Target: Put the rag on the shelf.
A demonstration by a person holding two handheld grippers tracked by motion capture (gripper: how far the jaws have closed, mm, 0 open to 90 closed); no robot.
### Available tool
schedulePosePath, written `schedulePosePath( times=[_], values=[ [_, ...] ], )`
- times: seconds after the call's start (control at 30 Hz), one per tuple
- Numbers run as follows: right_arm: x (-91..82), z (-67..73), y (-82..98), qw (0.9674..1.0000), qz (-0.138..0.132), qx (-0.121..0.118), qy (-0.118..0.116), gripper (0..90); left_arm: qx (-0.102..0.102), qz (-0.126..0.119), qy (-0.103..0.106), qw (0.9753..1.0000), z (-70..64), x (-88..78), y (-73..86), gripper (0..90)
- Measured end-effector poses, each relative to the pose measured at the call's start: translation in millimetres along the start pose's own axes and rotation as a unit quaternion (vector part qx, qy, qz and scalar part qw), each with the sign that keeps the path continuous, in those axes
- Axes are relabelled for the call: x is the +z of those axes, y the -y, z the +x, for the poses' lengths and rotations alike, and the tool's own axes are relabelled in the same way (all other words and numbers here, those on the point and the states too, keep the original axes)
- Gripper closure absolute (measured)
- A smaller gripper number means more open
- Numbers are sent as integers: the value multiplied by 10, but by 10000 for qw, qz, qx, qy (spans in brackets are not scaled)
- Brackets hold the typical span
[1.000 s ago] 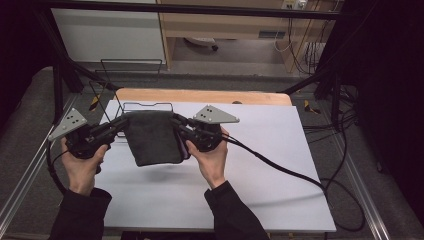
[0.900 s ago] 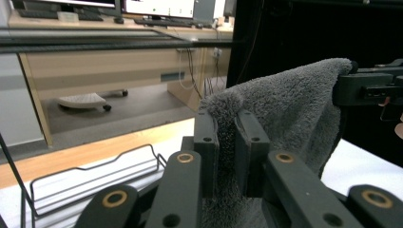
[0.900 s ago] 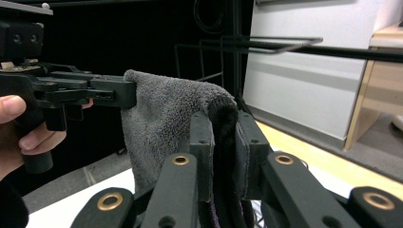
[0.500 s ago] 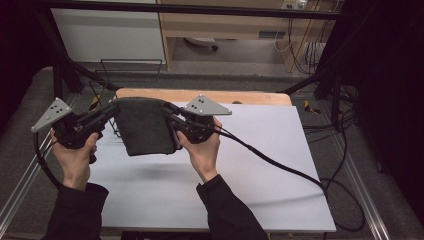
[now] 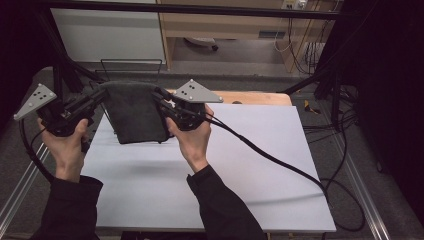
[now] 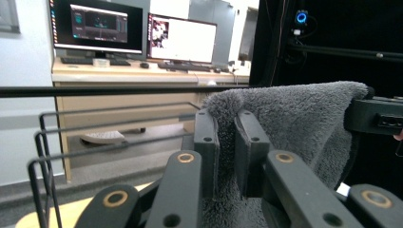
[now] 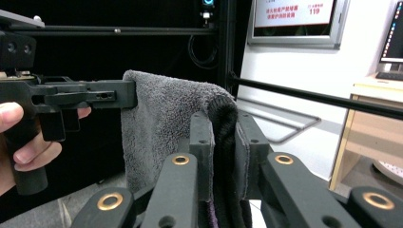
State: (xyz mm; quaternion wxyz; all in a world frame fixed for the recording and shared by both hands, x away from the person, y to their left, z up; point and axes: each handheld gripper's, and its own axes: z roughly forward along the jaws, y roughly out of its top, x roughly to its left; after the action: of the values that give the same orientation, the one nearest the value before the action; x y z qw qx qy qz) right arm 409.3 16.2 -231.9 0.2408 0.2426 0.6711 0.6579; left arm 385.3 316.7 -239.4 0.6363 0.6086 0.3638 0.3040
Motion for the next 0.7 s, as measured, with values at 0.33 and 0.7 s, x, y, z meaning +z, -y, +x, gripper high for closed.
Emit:
schedulePosePath(
  times=[0.33, 0.7],
  values=[
    [117, 47, -215, 9997, -181, -130, 24, 805, -11, -269, -59, 9996, 90, -18, -198, 805],
    [257, 39, -381, 9994, -288, -173, 94, 806, -98, -452, -129, 9988, 206, 36, -365, 805]
  ],
)
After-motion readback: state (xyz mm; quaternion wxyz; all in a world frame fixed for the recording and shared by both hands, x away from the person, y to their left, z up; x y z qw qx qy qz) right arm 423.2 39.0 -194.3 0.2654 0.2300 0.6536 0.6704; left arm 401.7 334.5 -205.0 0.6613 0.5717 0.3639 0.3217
